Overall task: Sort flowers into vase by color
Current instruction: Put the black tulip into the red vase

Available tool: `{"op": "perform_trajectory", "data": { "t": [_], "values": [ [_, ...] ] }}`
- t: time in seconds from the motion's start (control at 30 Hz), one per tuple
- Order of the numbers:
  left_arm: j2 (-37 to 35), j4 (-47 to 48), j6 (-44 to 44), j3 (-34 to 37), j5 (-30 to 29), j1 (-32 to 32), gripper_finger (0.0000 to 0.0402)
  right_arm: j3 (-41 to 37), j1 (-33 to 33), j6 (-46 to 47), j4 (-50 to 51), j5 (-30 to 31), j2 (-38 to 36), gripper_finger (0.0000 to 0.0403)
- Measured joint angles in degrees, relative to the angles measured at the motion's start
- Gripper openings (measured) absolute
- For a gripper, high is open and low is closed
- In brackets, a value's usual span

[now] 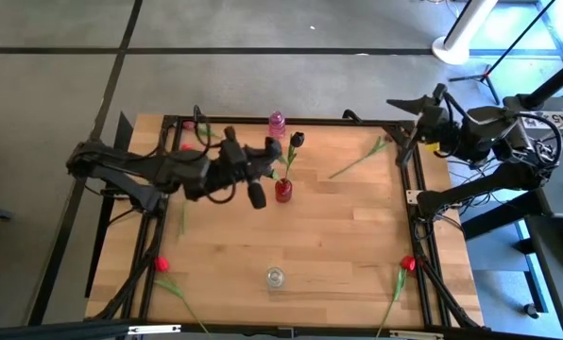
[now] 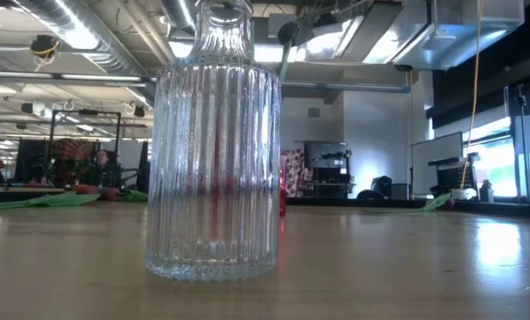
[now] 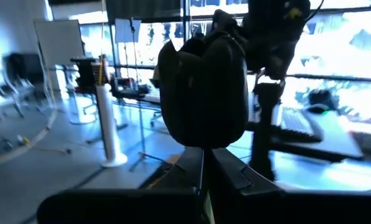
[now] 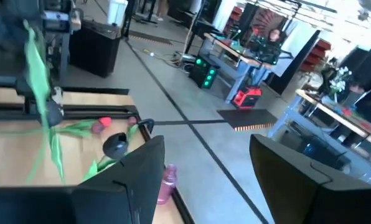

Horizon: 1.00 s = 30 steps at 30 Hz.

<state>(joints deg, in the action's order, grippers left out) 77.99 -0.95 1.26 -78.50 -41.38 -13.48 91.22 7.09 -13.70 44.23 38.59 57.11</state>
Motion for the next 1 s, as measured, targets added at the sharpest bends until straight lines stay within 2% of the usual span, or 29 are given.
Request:
{"op": "perform_trajectory", "data": {
  "t": [0.2, 0.5, 0.63, 1.0],
  "values": [
    [1.56, 2.93, 10.87, 0.02, -0.21, 2.71, 0.0004, 0.02, 0.02, 3.41, -0.46, 0.04, 1.32, 0.0237],
    [2.82, 7.53, 12.61, 0.02, -0.87, 6.39, 0.0004, 0.04, 0.02, 3.59, -0.47, 2.44, 2.95, 0.0237],
    [3.88, 7.47, 10.68, 0.04, 1.96, 7.04, 0.0004, 0.04, 0.02, 3.35, -0.41, 2.43, 3.24, 0.0237],
    [4.07, 4.37, 12.68, 0.07, 0.38, 6.30, 0.0004, 0.02, 0.02, 3.15, -0.35, 2.43, 3.53, 0.0237]
  ]
}}
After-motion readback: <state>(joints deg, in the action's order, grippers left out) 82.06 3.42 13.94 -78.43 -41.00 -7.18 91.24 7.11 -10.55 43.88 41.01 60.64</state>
